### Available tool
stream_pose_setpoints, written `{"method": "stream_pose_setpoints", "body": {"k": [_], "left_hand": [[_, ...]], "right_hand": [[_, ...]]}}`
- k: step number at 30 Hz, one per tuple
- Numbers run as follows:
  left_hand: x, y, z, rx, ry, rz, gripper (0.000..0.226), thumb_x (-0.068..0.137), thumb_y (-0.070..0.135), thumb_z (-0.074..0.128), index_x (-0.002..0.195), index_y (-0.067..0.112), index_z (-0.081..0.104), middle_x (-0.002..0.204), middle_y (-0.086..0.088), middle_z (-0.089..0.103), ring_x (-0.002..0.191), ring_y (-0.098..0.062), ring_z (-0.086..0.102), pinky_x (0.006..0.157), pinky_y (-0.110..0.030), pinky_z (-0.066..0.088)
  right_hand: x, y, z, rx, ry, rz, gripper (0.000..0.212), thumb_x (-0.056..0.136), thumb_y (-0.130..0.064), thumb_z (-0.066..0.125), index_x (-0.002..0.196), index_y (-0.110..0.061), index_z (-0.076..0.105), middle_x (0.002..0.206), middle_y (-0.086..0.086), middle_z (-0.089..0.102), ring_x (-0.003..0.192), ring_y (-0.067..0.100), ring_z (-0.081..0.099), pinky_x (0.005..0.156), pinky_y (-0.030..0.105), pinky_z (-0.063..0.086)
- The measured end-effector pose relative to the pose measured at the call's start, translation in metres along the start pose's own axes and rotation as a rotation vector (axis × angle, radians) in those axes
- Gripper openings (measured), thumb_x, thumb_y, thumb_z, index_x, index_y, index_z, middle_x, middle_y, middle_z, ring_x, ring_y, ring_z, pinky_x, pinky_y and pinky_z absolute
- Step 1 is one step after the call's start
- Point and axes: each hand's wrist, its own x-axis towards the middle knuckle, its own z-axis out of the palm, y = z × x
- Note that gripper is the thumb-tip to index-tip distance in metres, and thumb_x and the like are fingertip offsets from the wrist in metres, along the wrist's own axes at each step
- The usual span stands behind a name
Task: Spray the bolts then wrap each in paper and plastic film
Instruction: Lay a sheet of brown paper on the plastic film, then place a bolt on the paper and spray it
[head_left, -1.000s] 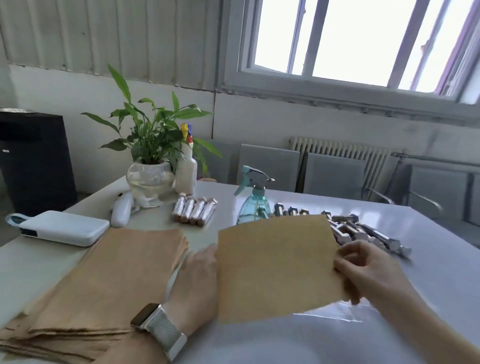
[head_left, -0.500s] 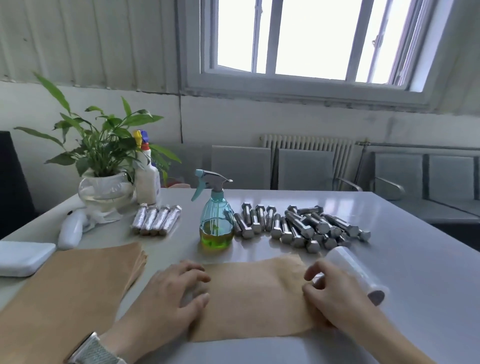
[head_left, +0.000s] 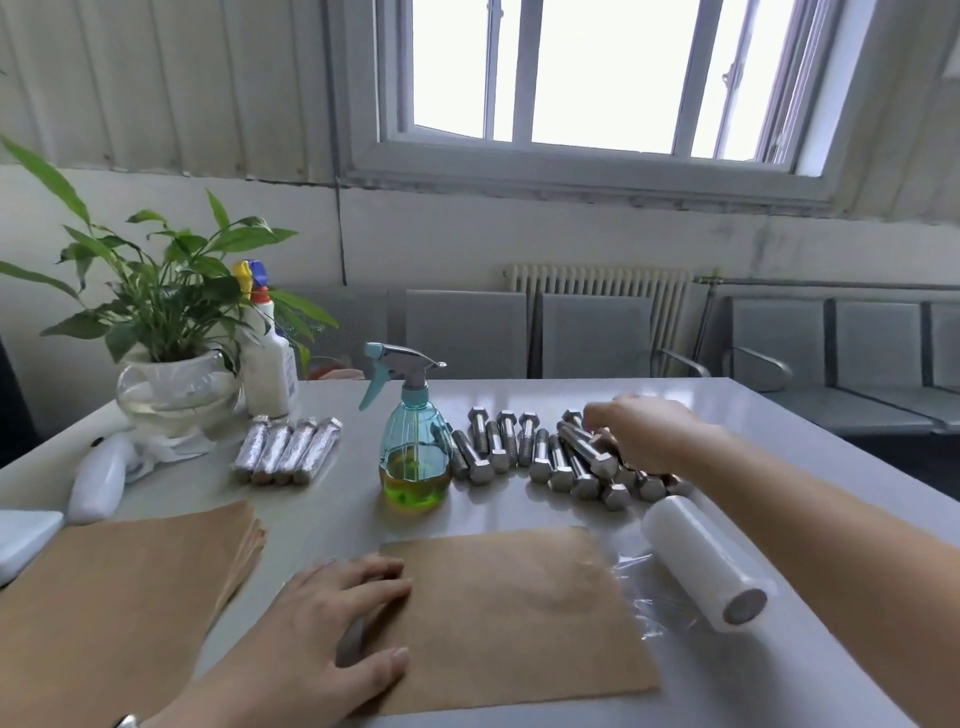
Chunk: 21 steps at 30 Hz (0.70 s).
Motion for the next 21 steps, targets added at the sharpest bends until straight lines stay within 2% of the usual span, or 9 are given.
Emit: {"method": "stream_pose_setpoints", "body": {"k": [2, 5, 7, 12, 15, 17, 21], "left_hand": [[0.002, -0.002, 0.0, 0.022, 0.001, 0.016, 0.063, 0.081, 0.076, 0.045, 0.139, 0.059, 0.026, 0.141, 0.045, 0.009, 0.132, 0.022, 0.009, 0.11, -0.008, 0.004], [0.006, -0.007, 0.0, 0.026, 0.006, 0.031, 0.071, 0.074, 0.082, 0.039, 0.139, 0.059, 0.024, 0.141, 0.044, 0.008, 0.131, 0.023, 0.008, 0.108, -0.006, 0.003], [0.006, -0.005, 0.0, 0.018, 0.009, 0.04, 0.075, 0.069, 0.084, 0.033, 0.138, 0.059, 0.023, 0.141, 0.044, 0.008, 0.13, 0.024, 0.007, 0.107, -0.005, 0.002], [0.006, -0.005, 0.0, -0.011, 0.018, 0.037, 0.067, 0.079, 0.076, 0.047, 0.14, 0.055, 0.03, 0.142, 0.041, 0.013, 0.132, 0.02, 0.012, 0.108, -0.008, 0.007], [0.006, -0.003, -0.001, -0.016, 0.009, 0.035, 0.073, 0.072, 0.081, 0.042, 0.14, 0.056, 0.029, 0.142, 0.042, 0.012, 0.133, 0.019, 0.012, 0.108, -0.008, 0.008], [0.006, -0.002, -0.001, -0.007, 0.007, 0.033, 0.076, 0.068, 0.083, 0.036, 0.139, 0.057, 0.027, 0.141, 0.043, 0.01, 0.133, 0.02, 0.011, 0.108, -0.007, 0.007], [0.005, -0.003, -0.002, -0.023, 0.001, 0.036, 0.067, 0.079, 0.076, 0.05, 0.139, 0.058, 0.028, 0.141, 0.044, 0.01, 0.133, 0.021, 0.011, 0.11, -0.008, 0.009]], "right_hand": [[0.016, 0.01, 0.008, -0.022, -0.126, -0.105, 0.053, 0.088, 0.004, 0.046, 0.13, -0.028, 0.051, 0.113, 0.0, 0.058, 0.092, 0.021, 0.055, 0.071, 0.033, 0.047], [0.031, 0.012, 0.021, -0.049, -0.137, -0.201, 0.057, 0.086, 0.006, 0.047, 0.129, -0.031, 0.053, 0.118, 0.002, 0.059, 0.098, 0.024, 0.059, 0.078, 0.035, 0.05], [0.035, 0.014, 0.027, -0.11, -0.091, -0.27, 0.054, 0.087, 0.003, 0.051, 0.128, -0.033, 0.055, 0.119, 0.001, 0.061, 0.103, 0.024, 0.06, 0.077, 0.033, 0.048], [0.036, 0.022, 0.034, -0.229, 0.058, -0.468, 0.044, 0.096, -0.007, 0.049, 0.129, -0.036, 0.058, 0.121, -0.007, 0.062, 0.107, 0.017, 0.06, 0.074, 0.031, 0.048], [0.032, 0.027, 0.037, -0.317, 0.141, -0.601, 0.037, 0.1, -0.008, 0.046, 0.127, -0.031, 0.056, 0.122, -0.006, 0.057, 0.112, 0.014, 0.056, 0.081, 0.031, 0.054], [0.029, 0.03, 0.038, -0.37, 0.25, -0.703, 0.034, 0.094, -0.004, 0.055, 0.12, -0.025, 0.058, 0.121, 0.0, 0.057, 0.105, 0.018, 0.061, 0.079, 0.036, 0.058], [0.028, 0.039, 0.045, -0.332, 0.37, -0.743, 0.041, 0.076, 0.0, 0.073, 0.109, -0.022, 0.063, 0.107, 0.002, 0.061, 0.083, 0.019, 0.063, 0.061, 0.033, 0.059]]}}
